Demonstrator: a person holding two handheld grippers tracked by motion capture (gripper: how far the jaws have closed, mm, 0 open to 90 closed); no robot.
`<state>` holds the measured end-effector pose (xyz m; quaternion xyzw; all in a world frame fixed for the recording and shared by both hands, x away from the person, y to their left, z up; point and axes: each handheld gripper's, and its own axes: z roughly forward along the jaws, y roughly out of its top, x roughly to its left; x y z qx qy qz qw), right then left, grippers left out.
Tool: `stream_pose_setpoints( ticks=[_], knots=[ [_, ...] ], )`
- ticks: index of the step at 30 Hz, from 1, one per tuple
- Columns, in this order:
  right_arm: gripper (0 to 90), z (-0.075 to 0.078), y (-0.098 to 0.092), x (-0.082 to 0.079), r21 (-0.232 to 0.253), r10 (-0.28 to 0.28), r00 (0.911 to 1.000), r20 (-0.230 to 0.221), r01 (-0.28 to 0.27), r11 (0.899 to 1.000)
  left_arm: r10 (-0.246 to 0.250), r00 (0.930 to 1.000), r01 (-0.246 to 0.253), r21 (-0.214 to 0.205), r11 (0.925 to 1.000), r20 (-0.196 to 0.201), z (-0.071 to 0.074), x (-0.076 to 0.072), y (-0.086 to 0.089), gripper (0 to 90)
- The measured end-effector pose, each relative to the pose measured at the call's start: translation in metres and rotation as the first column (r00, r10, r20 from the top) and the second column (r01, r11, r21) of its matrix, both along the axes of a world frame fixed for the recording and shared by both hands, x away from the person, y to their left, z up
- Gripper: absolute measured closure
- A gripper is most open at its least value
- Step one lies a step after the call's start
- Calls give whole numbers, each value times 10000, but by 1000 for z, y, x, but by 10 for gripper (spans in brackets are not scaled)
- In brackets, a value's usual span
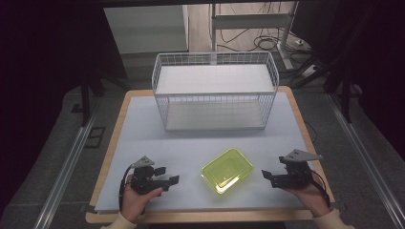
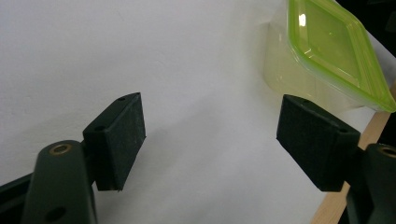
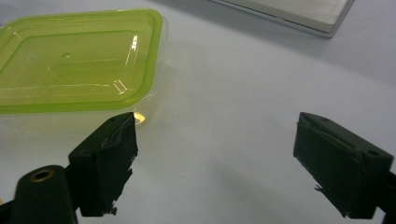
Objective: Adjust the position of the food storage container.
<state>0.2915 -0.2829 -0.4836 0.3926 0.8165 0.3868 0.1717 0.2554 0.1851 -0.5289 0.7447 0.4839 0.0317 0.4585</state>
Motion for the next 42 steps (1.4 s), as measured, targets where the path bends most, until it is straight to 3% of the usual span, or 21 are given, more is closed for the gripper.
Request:
stream_pose_setpoints(
  ticks=[7, 17, 21, 22, 25, 26, 29, 34, 36, 42],
  knots=[
    [218, 4, -3, -1, 50, 232, 9997, 22, -232, 9997, 27, 10000, -27, -11, 10000, -12, 0, 0, 0, 234],
    [426, 11, -8, -6, 150, 507, 9987, 21, -507, 9986, 19, 10000, -19, -34, 10000, -49, 1, 0, 0, 234],
    [604, 13, -10, -7, 167, 691, 9976, -7, -691, 9975, -5, 10000, 5, -36, 10000, -50, 1, 0, 0, 235],
    [698, 16, -9, -8, 123, 888, 9961, 14, -888, 9960, -2, 10000, 2, -41, 10000, -57, 1, 0, 0, 235],
    [765, 19, -7, -11, 159, 1087, 9940, 101, -1088, 9939, -31, 10000, 31, -27, 10000, -52, 1, 0, -1, 235],
    [829, 23, -5, -13, 220, 1318, 9912, 120, -1320, 9910, -42, 10000, 41, -23, 10000, -59, 1, 0, -1, 235],
    [888, 26, -2, -16, 303, 1617, 9868, 129, -1620, 9863, -32, 10000, 32, -42, 10000, -60, 1, -1, -1, 235],
    [893, 28, 7, -20, 342, 2133, 9770, 20, -2132, 9764, -34, 10000, 34, -22, 10000, -54, 2, 0, -1, 236],
    [893, 29, 15, -23, 270, 2535, 9673, -38, -2533, 9670, -37, 10000, 37, -18, 10000, -62, 1, 0, -1, 236],
    [893, 28, 28, -28, 186, 3066, 9516, -202, -3063, 9518, -13, 10000, 13, -35, 10000, -75, 2, -1, -1, 235]
  ],
)
